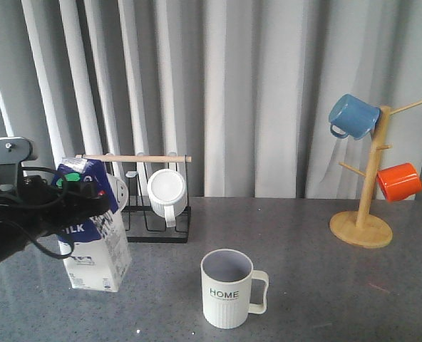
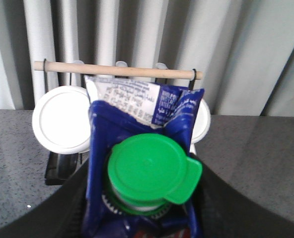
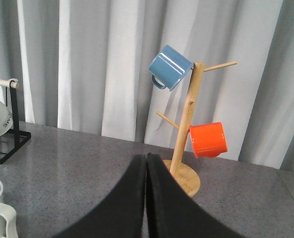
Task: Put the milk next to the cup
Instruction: 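Lift the milk carton and carry it toward the white mug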
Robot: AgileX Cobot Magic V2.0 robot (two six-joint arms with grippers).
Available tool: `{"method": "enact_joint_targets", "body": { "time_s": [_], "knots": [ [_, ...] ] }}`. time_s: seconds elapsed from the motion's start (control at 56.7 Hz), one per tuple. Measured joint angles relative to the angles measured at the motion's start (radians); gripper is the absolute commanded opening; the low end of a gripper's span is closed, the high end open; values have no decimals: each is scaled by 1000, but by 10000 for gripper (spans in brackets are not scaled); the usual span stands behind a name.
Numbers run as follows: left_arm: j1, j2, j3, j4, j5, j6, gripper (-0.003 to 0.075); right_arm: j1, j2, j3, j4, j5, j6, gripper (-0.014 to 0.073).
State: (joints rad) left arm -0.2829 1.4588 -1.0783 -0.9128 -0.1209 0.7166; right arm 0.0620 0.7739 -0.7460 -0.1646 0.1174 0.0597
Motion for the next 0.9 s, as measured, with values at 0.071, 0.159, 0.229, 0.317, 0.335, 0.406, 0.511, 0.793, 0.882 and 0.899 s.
{"method": "enact_joint_targets", "body": {
  "time_s": [0.071, 0.159, 0.229, 0.317, 0.335, 0.406, 0.511, 0.793, 0.882, 0.899],
  "knots": [
    [-54, 0, 0, -205, -86, 153, 125, 0, 0, 0, 0, 1, 0, -8],
    [-125, 1, 0, -416, -248, 293, 125, 0, 0, 0, 0, 1, 0, -8],
    [-179, 7, 0, -521, -370, 356, 125, 0, 0, 0, 0, 1, 0, -8],
    [-225, 17, 0, -570, -432, 386, 125, 0, 0, 0, 0, 1, 0, -8],
    [-234, 19, 0, -577, -434, 389, 125, 0, 0, 0, 0, 1, 0, -8],
    [-265, 34, -2, -588, -429, 395, 125, 0, 0, 0, 0, 1, 0, -8],
    [-303, 63, -13, -592, -423, 399, 125, 0, 0, 0, 0, 1, 0, -8],
    [-359, 137, -61, -593, -420, 399, 125, 0, 0, 0, 0, 0, 0, -8],
    [-365, 163, -79, -578, -412, 399, 125, 0, 0, 0, 0, 0, 0, -8],
    [-365, 168, -82, -573, -412, 399, 125, 0, 0, 0, 0, 0, 0, -8]
  ]
}}
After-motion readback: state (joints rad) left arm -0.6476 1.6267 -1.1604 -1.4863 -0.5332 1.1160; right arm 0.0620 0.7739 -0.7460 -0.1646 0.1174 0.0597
